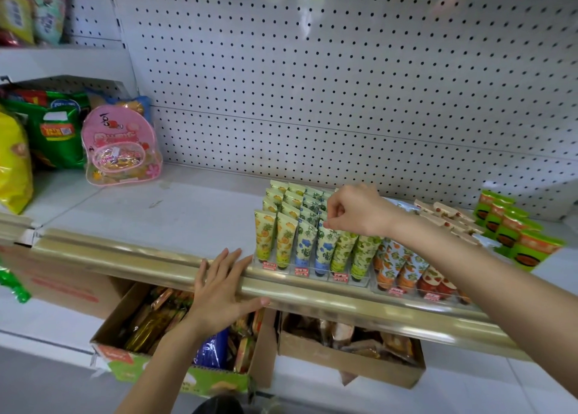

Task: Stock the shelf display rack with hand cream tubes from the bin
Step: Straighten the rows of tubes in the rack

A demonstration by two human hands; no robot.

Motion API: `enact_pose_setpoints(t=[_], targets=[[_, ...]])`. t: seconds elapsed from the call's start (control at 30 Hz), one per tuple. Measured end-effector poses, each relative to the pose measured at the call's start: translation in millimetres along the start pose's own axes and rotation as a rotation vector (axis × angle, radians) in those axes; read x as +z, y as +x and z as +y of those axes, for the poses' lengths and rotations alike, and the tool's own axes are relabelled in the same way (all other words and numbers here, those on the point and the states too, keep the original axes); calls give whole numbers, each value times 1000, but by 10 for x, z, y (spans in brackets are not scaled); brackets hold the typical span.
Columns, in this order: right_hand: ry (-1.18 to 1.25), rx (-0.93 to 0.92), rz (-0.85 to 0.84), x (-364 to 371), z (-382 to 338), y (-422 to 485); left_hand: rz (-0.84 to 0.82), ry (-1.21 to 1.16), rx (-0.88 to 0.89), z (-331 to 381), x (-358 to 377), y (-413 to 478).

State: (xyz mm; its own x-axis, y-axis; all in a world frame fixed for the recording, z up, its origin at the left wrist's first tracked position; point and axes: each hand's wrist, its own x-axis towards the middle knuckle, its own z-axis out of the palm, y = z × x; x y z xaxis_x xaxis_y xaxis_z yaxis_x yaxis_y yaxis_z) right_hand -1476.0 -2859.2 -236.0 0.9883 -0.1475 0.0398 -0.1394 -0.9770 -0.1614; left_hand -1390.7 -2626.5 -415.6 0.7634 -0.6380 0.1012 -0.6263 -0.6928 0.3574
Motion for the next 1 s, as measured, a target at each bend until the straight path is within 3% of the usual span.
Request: enact_pose_setpoints(t=[0.2, 0.4, 0.57, 1.0], targets=[[44, -9, -5, -7, 32, -11, 1, -13, 1, 2, -4, -2], [271, -65, 63, -341, 210, -66, -2, -12, -1, 0, -10, 9], [48, -37, -20, -280, 375, -151, 1, -35, -2, -4, -9, 10], [4, 4, 10, -62, 306, -134, 2, -35, -10, 0, -14, 13]])
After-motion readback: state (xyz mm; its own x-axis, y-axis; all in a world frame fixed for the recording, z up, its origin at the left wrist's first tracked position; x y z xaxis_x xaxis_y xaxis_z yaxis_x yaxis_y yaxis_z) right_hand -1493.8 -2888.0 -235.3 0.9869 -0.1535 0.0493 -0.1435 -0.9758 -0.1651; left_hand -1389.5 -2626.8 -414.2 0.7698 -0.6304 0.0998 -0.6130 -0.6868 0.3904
